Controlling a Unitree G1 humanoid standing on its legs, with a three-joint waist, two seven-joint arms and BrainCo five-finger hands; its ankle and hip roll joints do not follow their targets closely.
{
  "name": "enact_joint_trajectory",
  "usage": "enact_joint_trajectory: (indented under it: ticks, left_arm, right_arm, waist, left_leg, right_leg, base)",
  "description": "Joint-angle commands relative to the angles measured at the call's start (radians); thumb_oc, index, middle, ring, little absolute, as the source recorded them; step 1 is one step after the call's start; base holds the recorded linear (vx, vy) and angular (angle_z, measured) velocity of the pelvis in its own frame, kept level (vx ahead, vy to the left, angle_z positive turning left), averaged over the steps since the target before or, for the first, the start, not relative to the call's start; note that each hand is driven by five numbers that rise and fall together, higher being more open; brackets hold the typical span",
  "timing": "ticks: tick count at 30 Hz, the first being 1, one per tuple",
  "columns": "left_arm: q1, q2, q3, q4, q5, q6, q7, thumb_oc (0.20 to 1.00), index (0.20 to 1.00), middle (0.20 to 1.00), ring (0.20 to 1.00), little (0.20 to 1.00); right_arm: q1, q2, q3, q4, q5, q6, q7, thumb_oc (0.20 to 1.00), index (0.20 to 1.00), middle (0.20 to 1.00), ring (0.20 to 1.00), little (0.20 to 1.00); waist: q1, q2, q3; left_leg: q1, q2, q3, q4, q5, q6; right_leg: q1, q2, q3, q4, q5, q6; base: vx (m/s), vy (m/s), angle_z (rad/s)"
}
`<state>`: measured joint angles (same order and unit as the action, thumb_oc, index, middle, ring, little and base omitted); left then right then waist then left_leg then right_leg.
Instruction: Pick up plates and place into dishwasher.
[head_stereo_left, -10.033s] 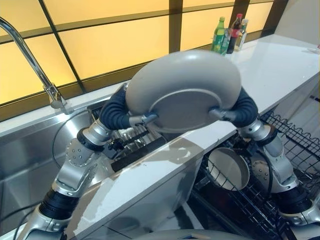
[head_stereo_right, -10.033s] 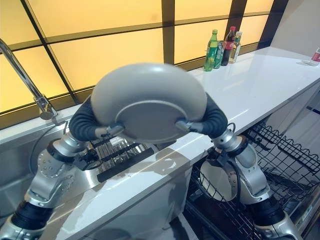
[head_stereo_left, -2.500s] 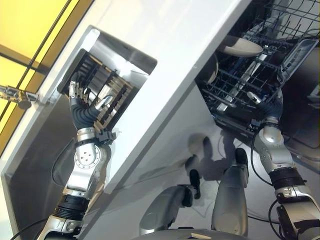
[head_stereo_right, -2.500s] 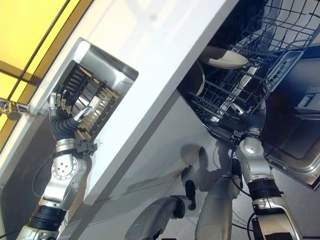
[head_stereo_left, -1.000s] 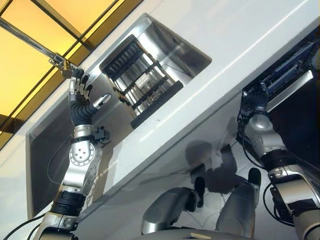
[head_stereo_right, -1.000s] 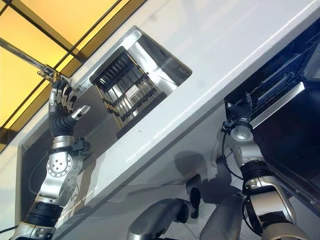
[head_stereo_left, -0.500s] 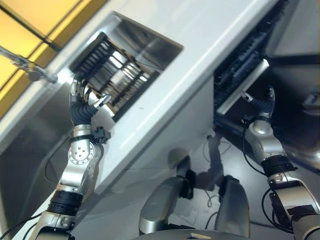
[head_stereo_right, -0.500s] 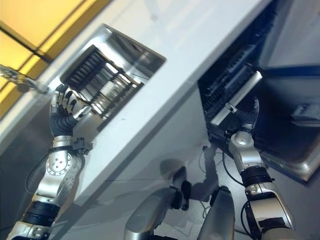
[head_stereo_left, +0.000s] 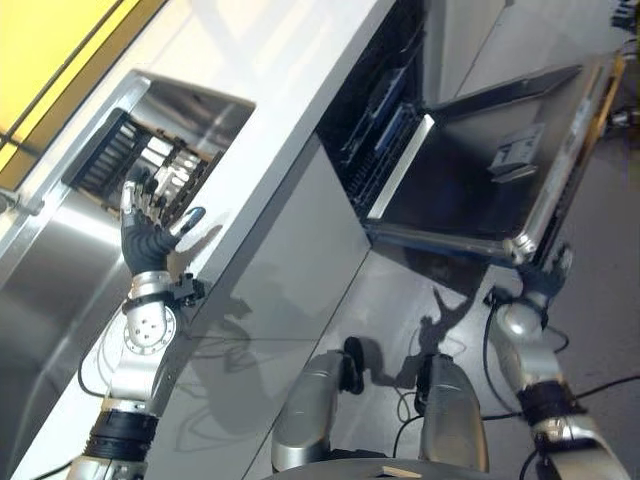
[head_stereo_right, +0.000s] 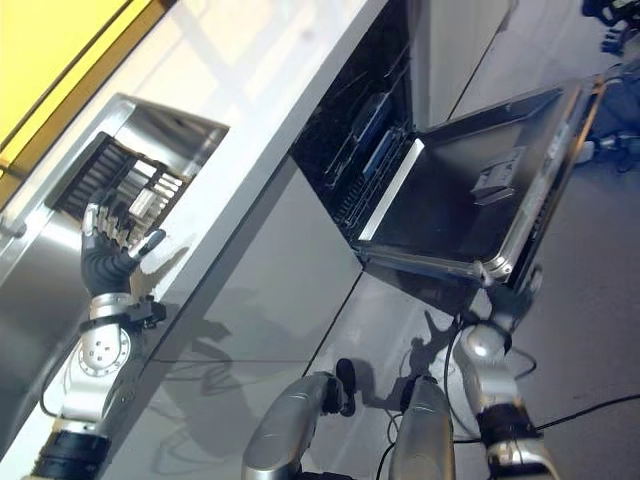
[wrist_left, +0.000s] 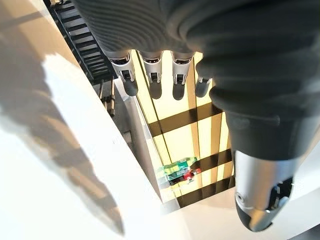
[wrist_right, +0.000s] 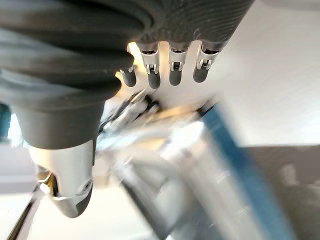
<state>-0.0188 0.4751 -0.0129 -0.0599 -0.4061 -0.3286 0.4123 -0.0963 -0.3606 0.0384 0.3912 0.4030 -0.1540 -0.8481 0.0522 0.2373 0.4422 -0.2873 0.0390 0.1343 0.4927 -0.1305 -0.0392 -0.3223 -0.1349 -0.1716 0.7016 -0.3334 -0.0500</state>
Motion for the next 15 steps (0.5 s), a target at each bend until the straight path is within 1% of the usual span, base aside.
enact_joint_trajectory:
  ticks: [1, 3, 5, 6, 8, 10, 11, 12, 13, 15]
  left_arm:
    - [0.043, 0.001, 0.081, -0.078, 0.030, -0.057, -0.003, 1.000, 1.000, 1.000, 1.000, 1.000]
    - [0.057, -0.015, 0.080, -0.079, 0.034, -0.043, 0.002, 1.000, 1.000, 1.000, 1.000, 1.000]
    - [0.067, -0.023, 0.074, -0.078, 0.036, -0.041, 0.003, 1.000, 1.000, 1.000, 1.000, 1.000]
    - [0.074, -0.031, 0.069, -0.082, 0.035, -0.036, 0.003, 1.000, 1.000, 1.000, 1.000, 1.000]
    - [0.078, -0.035, 0.058, -0.094, 0.034, -0.025, 0.006, 1.000, 1.000, 1.000, 1.000, 1.000]
    - [0.076, -0.043, 0.049, -0.089, 0.036, -0.023, 0.002, 1.000, 1.000, 1.000, 1.000, 1.000]
    - [0.075, -0.043, 0.044, -0.087, 0.038, -0.025, 0.003, 1.000, 1.000, 1.000, 1.000, 1.000]
    - [0.073, -0.044, 0.035, -0.078, 0.033, -0.036, 0.006, 1.000, 1.000, 1.000, 1.000, 1.000]
    - [0.072, -0.045, 0.026, -0.070, 0.029, -0.045, 0.009, 1.000, 1.000, 1.000, 1.000, 1.000]
    - [0.071, -0.044, 0.013, -0.067, 0.016, -0.054, 0.012, 1.000, 1.000, 1.000, 1.000, 1.000]
  right_arm:
    - [0.058, 0.042, -0.035, -0.073, -0.068, -0.093, -0.078, 1.000, 1.000, 1.000, 1.000, 1.000]
    - [0.114, 0.056, -0.058, -0.056, -0.072, -0.106, -0.113, 1.000, 1.000, 1.000, 1.000, 1.000]
    - [0.136, 0.059, -0.072, -0.042, -0.046, -0.113, -0.120, 1.000, 1.000, 1.000, 1.000, 1.000]
    - [0.151, 0.061, -0.089, -0.019, -0.052, -0.125, -0.113, 1.000, 1.000, 1.000, 1.000, 1.000]
    - [0.150, 0.057, -0.096, 0.001, 0.005, -0.139, -0.104, 1.000, 1.000, 1.000, 1.000, 1.000]
    - [0.128, 0.050, -0.108, 0.027, 0.009, -0.177, -0.120, 1.000, 1.000, 1.000, 1.000, 1.000]
    - [0.116, 0.046, -0.108, 0.033, 0.018, -0.193, -0.129, 1.000, 1.000, 1.000, 1.000, 1.000]
    - [0.098, 0.043, -0.110, 0.044, 0.053, -0.220, -0.127, 1.000, 1.000, 1.000, 1.000, 1.000]
    - [0.083, 0.043, -0.115, 0.060, 0.087, -0.245, -0.117, 1.000, 1.000, 1.000, 1.000, 1.000]
    - [0.052, 0.047, -0.132, 0.097, 0.179, -0.296, -0.067, 1.000, 1.000, 1.000, 1.000, 1.000]
  waist:
    - [-0.020, -0.012, -0.076]
    - [-0.035, -0.004, -0.093]
    - [-0.043, 0.003, -0.101]
    - [-0.049, 0.020, -0.105]
    - [-0.057, 0.033, -0.100]
    - [-0.065, 0.049, -0.090]
    - [-0.071, 0.052, -0.081]
    - [-0.077, 0.064, -0.069]
    - [-0.081, 0.073, -0.059]
    - [-0.084, 0.091, -0.041]
  left_leg:
    - [-0.093, -0.038, 0.054, -0.144, 0.189, -0.002]
    - [-0.085, -0.028, 0.063, -0.156, 0.204, -0.004]
    - [-0.080, -0.022, 0.068, -0.160, 0.211, -0.006]
    - [-0.079, -0.013, 0.072, -0.164, 0.226, -0.007]
    - [-0.085, -0.012, 0.078, -0.150, 0.226, -0.006]
    - [-0.102, -0.009, 0.090, -0.125, 0.225, -0.005]
    - [-0.114, -0.013, 0.096, -0.108, 0.219, -0.004]
    - [-0.127, -0.015, 0.104, -0.095, 0.221, -0.003]
    - [-0.139, -0.017, 0.111, -0.085, 0.221, -0.003]
    - [-0.159, -0.025, 0.123, -0.069, 0.214, -0.001]
  right_leg:
    - [0.146, 0.023, -0.003, -0.126, 0.033, 0.000]
    - [0.159, 0.031, 0.003, -0.146, 0.036, -0.001]
    - [0.164, 0.032, 0.006, -0.151, 0.035, -0.003]
    - [0.162, 0.038, 0.006, -0.152, 0.039, -0.008]
    - [0.146, 0.034, 0.007, -0.123, 0.025, -0.016]
    - [0.107, 0.028, 0.006, -0.077, 0.010, -0.024]
    - [0.080, 0.021, 0.009, -0.038, -0.008, -0.028]
    - [0.047, 0.021, 0.014, -0.001, -0.021, -0.035]
    - [0.022, 0.021, 0.019, 0.028, -0.032, -0.040]
    - [-0.016, 0.020, 0.023, 0.075, -0.051, -0.050]
  base:
    - [0.05, 0.044, -0.11]
    - [0.06, 0.049, -0.17]
    - [0.06, 0.077, -0.21]
    - [0.05, 0.100, -0.18]
    - [0.02, 0.088, -0.23]
    - [-0.04, 0.072, -0.13]
    - [-0.08, 0.085, -0.04]
    - [-0.09, 0.099, -0.08]
    - [-0.09, 0.108, -0.13]
    - [-0.05, 0.075, -0.05]
